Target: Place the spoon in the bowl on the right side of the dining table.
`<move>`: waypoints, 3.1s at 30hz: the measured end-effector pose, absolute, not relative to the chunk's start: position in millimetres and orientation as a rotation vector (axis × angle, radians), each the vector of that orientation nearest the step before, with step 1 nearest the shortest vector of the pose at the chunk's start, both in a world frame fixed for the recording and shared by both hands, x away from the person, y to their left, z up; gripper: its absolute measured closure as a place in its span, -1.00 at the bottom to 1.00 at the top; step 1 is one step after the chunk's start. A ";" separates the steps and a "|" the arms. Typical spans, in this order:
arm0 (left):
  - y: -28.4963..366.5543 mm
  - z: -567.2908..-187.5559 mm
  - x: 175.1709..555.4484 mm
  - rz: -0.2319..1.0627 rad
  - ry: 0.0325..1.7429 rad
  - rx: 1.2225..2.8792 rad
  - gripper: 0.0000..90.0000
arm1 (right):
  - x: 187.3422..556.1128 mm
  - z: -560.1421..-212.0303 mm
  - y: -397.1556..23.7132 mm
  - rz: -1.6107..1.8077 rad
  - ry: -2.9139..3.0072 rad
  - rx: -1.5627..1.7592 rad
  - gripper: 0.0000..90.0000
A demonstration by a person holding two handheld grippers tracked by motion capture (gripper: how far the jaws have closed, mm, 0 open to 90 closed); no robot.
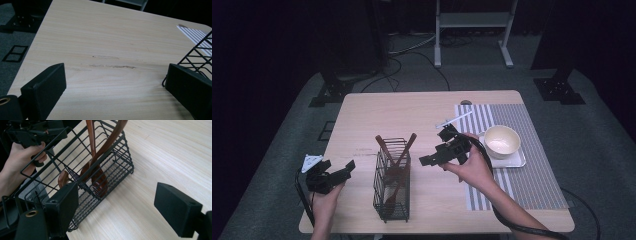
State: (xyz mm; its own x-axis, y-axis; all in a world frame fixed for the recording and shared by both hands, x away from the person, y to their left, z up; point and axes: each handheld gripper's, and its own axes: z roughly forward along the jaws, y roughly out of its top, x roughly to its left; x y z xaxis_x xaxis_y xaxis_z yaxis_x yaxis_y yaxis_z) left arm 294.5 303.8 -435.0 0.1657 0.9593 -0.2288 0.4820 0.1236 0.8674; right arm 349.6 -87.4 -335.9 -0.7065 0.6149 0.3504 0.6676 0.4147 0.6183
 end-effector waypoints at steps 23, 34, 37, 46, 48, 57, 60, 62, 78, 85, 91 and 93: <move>304.1 -434.9 294.5 0.636 1.452 1.499 -0.94 | 370.2 -326.0 -55.2 -1.172 -2.610 -1.180 -0.52; 304.5 -434.5 294.0 0.636 1.452 1.499 -0.94 | 377.4 -326.0 -44.7 -1.152 -2.624 -1.204 -0.43; 304.5 -434.4 294.0 0.637 1.452 1.499 -0.94 | 379.9 -326.1 -42.2 -1.150 -2.625 -1.216 -0.34; 305.4 -434.0 293.6 0.637 1.453 1.503 -0.94 | 386.7 -326.1 -34.5 -1.133 -2.623 -1.249 0.04; 305.1 -434.0 293.5 0.637 1.453 1.501 -0.94 | 388.5 -327.6 -32.7 -1.123 -2.623 -1.257 0.09; 305.7 -433.9 293.4 0.637 1.454 1.504 -0.94 | 391.0 -329.9 -30.7 -1.136 -2.606 -1.268 0.48; 305.1 -434.1 293.4 0.638 1.453 1.504 -0.94 | 391.4 -328.5 -31.1 -1.158 -2.588 -1.256 0.58; 304.9 -434.2 293.5 0.639 1.452 1.505 -0.94 | 391.6 -327.9 -31.5 -1.169 -2.572 -1.252 0.61; 304.8 -434.2 293.7 0.643 1.452 1.503 -0.94 | 389.9 -318.9 -37.5 -1.243 -2.429 -1.197 0.84; 304.2 -434.3 293.7 0.646 1.451 1.502 -0.94 | 390.1 -310.2 -46.9 -1.294 -2.394 -1.216 0.84; 304.5 -434.6 293.9 0.642 1.453 1.501 -0.94 | 390.3 -302.0 -55.6 -1.338 -2.365 -1.238 0.84; 304.5 -434.6 293.9 0.643 1.453 1.502 -0.94 | 390.2 -299.8 -56.7 -1.344 -2.364 -1.237 0.84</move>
